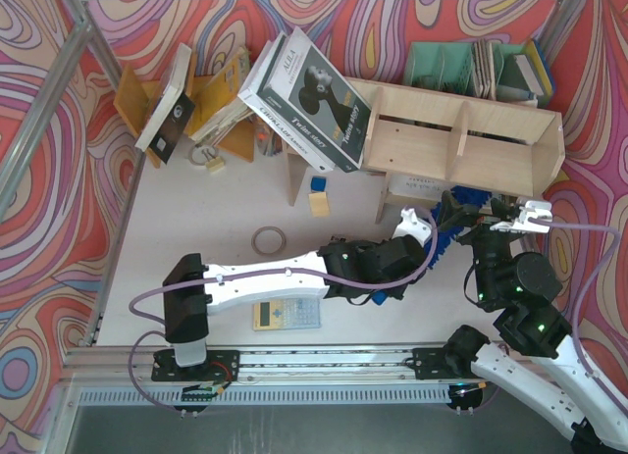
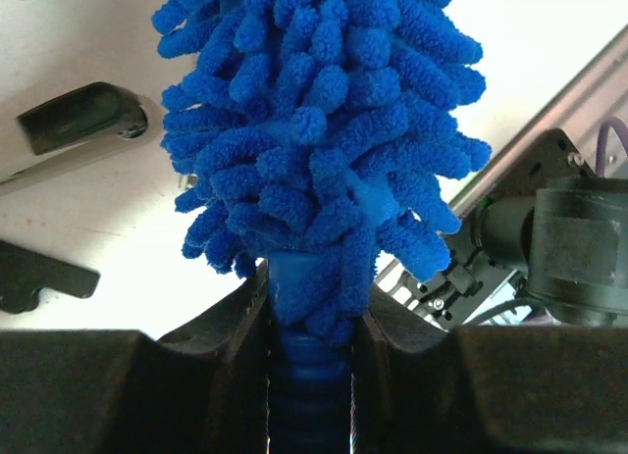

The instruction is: Dust the bookshelf with a duster

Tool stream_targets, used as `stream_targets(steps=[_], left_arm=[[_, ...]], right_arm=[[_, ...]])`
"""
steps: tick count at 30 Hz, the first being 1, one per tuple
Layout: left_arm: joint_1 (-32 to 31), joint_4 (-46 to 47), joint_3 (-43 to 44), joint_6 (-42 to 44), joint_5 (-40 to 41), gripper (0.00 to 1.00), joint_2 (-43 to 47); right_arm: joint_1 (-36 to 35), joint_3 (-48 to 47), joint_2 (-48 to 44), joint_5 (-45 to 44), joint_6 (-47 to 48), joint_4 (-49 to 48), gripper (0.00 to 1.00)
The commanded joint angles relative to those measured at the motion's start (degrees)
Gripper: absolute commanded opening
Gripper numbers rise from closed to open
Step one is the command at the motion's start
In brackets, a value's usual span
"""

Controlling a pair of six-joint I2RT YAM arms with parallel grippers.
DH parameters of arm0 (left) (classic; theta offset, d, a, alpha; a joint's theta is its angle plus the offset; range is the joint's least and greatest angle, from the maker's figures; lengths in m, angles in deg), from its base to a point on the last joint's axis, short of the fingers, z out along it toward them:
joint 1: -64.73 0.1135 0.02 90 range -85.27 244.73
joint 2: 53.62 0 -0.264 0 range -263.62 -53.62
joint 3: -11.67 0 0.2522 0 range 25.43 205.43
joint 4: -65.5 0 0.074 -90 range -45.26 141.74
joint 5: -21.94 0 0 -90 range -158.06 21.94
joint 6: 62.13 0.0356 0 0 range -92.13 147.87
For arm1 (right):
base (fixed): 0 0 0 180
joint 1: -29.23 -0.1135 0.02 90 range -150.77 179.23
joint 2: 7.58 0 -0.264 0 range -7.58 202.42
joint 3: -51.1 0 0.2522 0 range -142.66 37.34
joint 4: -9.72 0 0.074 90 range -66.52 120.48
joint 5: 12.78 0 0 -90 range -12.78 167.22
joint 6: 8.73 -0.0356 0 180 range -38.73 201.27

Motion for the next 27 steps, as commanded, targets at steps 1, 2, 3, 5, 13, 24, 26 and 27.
stream_targets(steps=[1, 2, 3, 5, 13, 24, 26, 27], left_arm=[[-0.2, 0.2, 2.4, 4.3, -6.1, 0.0, -1.3], [-0.2, -0.1, 2.4, 4.9, -6.9, 0.0, -1.4], [-0.4, -0.2, 2.2, 5.4, -7.6, 0.0, -1.2], [-0.5, -0.5, 1.5, 6.0, -8.4, 0.0, -0.9], [-0.6, -3.3, -0.7, 6.8, -10.1, 0.0, 0.1], [-0.7, -1.9, -5.8, 5.7, -9.6, 0.0, 4.9], [-1.1, -1.9, -5.6, 5.9, -9.5, 0.0, 5.3], [-1.4, -2.0, -5.3, 6.0, -9.0, 0.0, 5.5]], right_arm=[[-0.1, 0.6, 0.0, -0.7, 1.2, -2.6, 0.99], [-0.1, 0.6, 0.1, -0.6, 1.3, -2.7, 0.99], [-0.1, 0.6, 0.3, -0.7, 1.3, -2.8, 0.99], [-0.1, 0.6, 0.5, -0.5, 1.2, -2.9, 0.99], [-0.1, 0.5, 0.5, -0.8, 1.1, -2.7, 0.99], [-0.1, 0.6, 0.7, -0.8, 1.0, -2.7, 0.99], [-0.1, 0.6, 0.5, -0.7, 1.0, -2.6, 0.99], [-0.1, 0.5, 0.5, -0.7, 1.0, -2.6, 0.99]])
